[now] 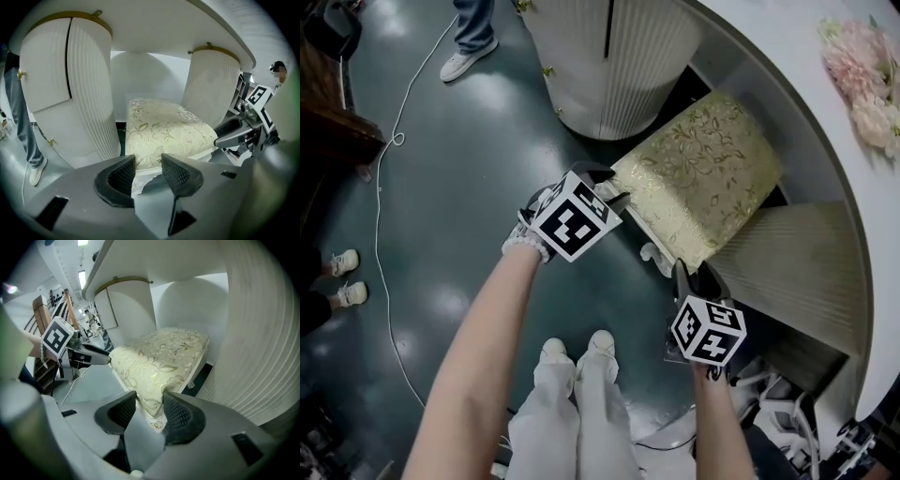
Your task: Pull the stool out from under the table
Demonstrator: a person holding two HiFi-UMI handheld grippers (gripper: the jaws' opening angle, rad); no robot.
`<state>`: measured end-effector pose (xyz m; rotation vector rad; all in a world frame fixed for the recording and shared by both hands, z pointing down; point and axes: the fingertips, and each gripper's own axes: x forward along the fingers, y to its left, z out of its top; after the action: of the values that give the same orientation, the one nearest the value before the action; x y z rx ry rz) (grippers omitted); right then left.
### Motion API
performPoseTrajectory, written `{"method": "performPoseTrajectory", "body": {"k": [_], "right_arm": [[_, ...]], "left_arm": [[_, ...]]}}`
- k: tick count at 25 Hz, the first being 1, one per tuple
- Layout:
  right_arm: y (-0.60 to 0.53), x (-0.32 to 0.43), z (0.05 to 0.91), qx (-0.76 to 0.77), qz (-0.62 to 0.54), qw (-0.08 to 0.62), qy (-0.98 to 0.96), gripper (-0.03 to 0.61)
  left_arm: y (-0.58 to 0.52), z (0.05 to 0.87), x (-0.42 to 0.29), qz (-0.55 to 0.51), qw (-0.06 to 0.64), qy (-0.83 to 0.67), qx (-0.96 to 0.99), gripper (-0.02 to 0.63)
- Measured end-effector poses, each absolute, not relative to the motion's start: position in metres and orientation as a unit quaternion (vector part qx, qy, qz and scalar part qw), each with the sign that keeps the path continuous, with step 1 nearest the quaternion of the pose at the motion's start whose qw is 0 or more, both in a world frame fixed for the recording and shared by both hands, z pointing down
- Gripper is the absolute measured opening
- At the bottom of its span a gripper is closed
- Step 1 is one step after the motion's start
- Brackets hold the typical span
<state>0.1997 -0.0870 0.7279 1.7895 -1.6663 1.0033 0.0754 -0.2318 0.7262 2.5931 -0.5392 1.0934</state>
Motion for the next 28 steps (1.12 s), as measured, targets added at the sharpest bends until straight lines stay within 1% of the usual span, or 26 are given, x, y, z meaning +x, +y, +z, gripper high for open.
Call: {"method": "performPoseTrajectory", "body": {"k": [6, 11, 15, 17, 18, 19, 21, 22, 24, 26, 28], "right_arm": [[-0.069, 0.174, 0.727, 0.65, 0.372, 0.254, -0.613, 0.202], [-0.066, 0.171, 0.727, 0.654, 0.375, 0.258, -0.605, 0.201], [-0.065, 0.171, 0.726, 0.663, 0.379, 0.255, -0.593, 0.212], [-0.064, 0.172, 0.725, 0.667, 0.388, 0.243, -0.587, 0.215], [-0.064, 0.173, 0.725, 0.669, 0.396, 0.233, -0.584, 0.216], [-0.064, 0.173, 0.724, 0.671, 0.405, 0.221, -0.581, 0.219], [-0.066, 0.175, 0.721, 0.675, 0.419, 0.198, -0.574, 0.247], [-0.068, 0.177, 0.718, 0.677, 0.424, 0.189, -0.571, 0.265], [-0.073, 0.187, 0.712, 0.685, 0.429, 0.172, -0.563, 0.281], [-0.079, 0.196, 0.711, 0.692, 0.434, 0.159, -0.555, 0.285], [-0.084, 0.2, 0.713, 0.689, 0.442, 0.153, -0.554, 0.287]], "left_arm": [[-0.214, 0.726, 0.05, 0.382, 0.14, -0.191, 0.893, 0.189], [-0.213, 0.725, 0.049, 0.38, 0.144, -0.189, 0.894, 0.186], [-0.215, 0.724, 0.044, 0.386, 0.161, -0.193, 0.887, 0.221], [-0.217, 0.723, 0.041, 0.379, 0.18, -0.193, 0.887, 0.227], [-0.219, 0.722, 0.04, 0.372, 0.189, -0.193, 0.888, 0.249], [-0.221, 0.721, 0.039, 0.367, 0.198, -0.193, 0.888, 0.253], [-0.228, 0.719, 0.038, 0.359, 0.212, -0.194, 0.888, 0.268], [-0.232, 0.718, 0.039, 0.357, 0.216, -0.194, 0.888, 0.275], [-0.24, 0.717, 0.046, 0.358, 0.213, -0.19, 0.889, 0.281], [-0.243, 0.718, 0.053, 0.368, 0.207, -0.179, 0.888, 0.282], [-0.243, 0.72, 0.053, 0.374, 0.215, -0.172, 0.886, 0.299]]}}
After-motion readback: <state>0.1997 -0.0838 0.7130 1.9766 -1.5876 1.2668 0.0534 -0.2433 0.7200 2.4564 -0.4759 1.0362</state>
